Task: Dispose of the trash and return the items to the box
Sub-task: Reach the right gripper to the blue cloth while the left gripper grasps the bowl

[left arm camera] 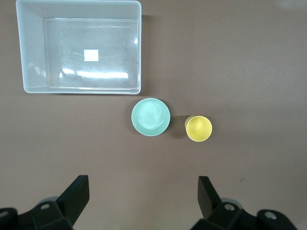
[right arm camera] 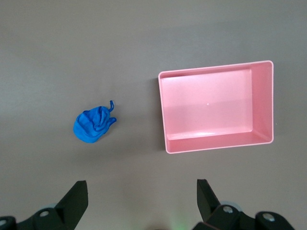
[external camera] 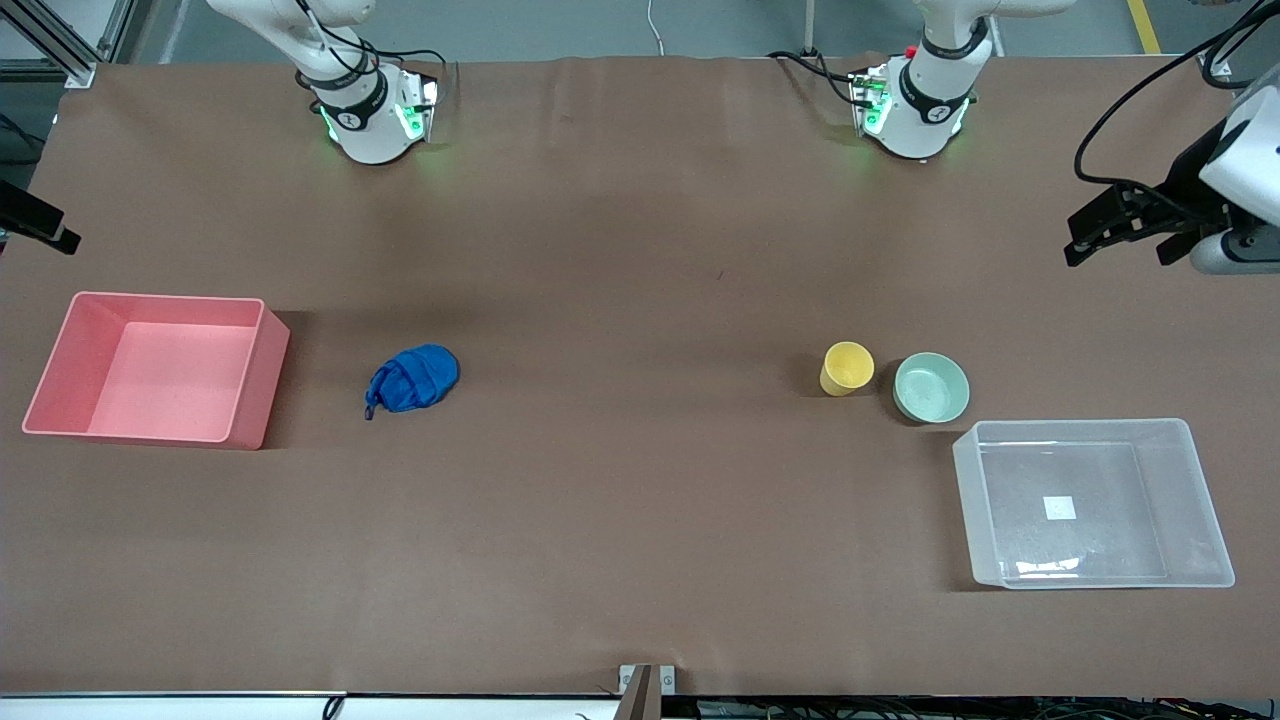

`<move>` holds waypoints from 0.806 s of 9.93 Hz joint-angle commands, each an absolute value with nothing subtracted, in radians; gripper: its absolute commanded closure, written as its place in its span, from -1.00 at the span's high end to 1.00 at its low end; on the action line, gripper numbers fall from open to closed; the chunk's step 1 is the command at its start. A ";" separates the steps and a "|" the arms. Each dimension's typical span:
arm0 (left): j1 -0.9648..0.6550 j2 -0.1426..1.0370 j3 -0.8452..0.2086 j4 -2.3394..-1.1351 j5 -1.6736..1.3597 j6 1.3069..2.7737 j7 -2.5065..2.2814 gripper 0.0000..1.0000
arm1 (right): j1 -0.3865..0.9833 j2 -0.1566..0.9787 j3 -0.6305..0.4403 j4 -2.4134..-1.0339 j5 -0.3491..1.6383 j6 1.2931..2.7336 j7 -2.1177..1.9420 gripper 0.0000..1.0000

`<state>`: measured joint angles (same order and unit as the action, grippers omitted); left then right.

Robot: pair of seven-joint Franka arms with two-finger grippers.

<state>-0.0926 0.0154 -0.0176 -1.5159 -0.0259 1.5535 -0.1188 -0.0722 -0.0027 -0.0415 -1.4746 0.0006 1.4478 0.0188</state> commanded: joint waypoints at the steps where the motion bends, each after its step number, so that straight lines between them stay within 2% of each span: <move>1: -0.084 0.064 -0.011 -1.571 -0.025 1.621 -0.106 1.00 | 0.004 0.055 -0.034 -1.486 0.005 1.492 0.031 1.00; 3: -0.077 0.121 -0.012 -1.645 -0.028 1.721 -0.092 1.00 | 0.018 0.113 0.035 -1.607 0.003 1.662 0.142 1.00; 6: -0.069 0.159 -0.012 -1.900 -0.029 2.027 -0.081 0.99 | 0.083 0.204 0.064 -1.860 -0.043 1.959 0.175 1.00; 8: -0.063 0.256 -0.012 -1.930 -0.029 2.104 -0.061 0.99 | 0.113 0.235 0.064 -2.065 -0.052 2.263 0.199 1.00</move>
<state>-0.0701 0.2013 -0.0133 -1.8968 -0.0257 2.0570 -0.0942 0.0996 0.2560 0.0638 -1.9288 -0.0312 2.1240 0.1713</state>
